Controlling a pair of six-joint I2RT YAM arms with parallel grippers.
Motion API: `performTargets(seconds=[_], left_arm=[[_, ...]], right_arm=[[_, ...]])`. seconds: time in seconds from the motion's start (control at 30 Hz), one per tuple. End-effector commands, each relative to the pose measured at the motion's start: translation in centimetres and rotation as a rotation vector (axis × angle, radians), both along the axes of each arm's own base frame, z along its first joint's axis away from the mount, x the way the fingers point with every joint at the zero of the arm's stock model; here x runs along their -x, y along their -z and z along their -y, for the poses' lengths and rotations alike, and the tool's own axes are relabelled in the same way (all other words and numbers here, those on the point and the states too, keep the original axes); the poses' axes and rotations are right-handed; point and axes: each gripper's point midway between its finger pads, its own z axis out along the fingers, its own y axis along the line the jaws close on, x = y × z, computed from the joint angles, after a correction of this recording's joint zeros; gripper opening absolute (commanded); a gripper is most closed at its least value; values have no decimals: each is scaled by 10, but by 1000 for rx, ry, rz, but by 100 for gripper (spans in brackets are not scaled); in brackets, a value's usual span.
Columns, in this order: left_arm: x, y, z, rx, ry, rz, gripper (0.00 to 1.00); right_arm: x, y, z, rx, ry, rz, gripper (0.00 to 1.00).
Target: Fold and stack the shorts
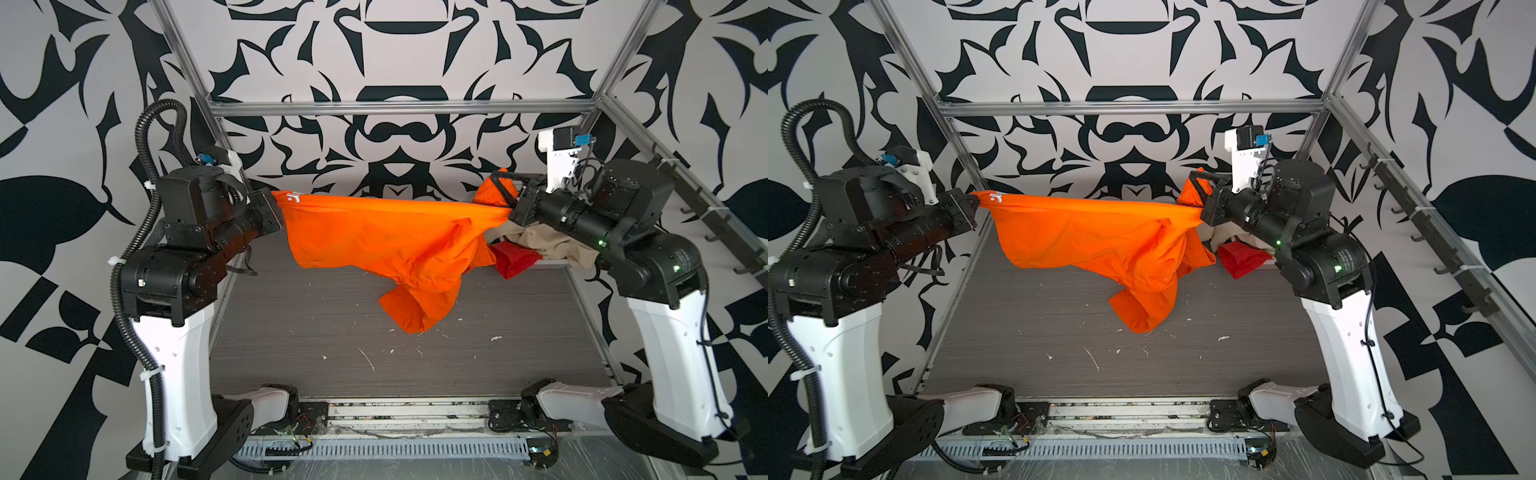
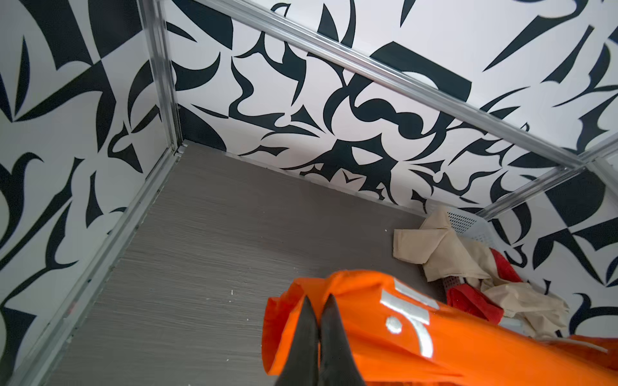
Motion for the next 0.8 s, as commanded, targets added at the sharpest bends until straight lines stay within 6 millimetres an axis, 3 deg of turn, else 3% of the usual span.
performTargets(seconds=[0.0, 0.2, 0.3, 0.37, 0.43, 0.5, 0.57, 0.63, 0.67, 0.73, 0.77], left_arm=[[-47, 47, -27, -161, -120, -162, 0], [-132, 62, -27, -132, -73, -171, 0], [-169, 50, -41, -111, -91, -120, 0], [-184, 32, -47, -96, -97, -51, 0], [-182, -2, -48, -91, -95, 67, 0], [-166, -38, -48, -95, -97, 182, 0], [-148, -57, -47, -97, -97, 265, 0], [-120, -76, -46, -82, -102, 369, 0], [-106, -74, -46, -73, -105, 394, 0], [-88, -51, -48, -55, -124, 361, 0], [-82, -31, -51, -52, -138, 313, 0]], right_arm=[[-25, -2, 15, 24, 117, -13, 0], [-107, 19, -6, 29, 156, -54, 0], [-149, 18, -18, -2, 132, -51, 0], [-169, 6, -27, -44, 101, -14, 0], [-178, -15, -33, -87, 69, 49, 0], [-174, -36, -35, -113, 43, 118, 0], [-161, -57, -32, -110, 32, 196, 0], [-150, -65, -32, -116, 18, 220, 0], [-154, -52, -32, -123, 26, 193, 0], [-151, -37, -20, -197, 85, 200, 0], [-153, -13, -12, -238, 136, 178, 0]])
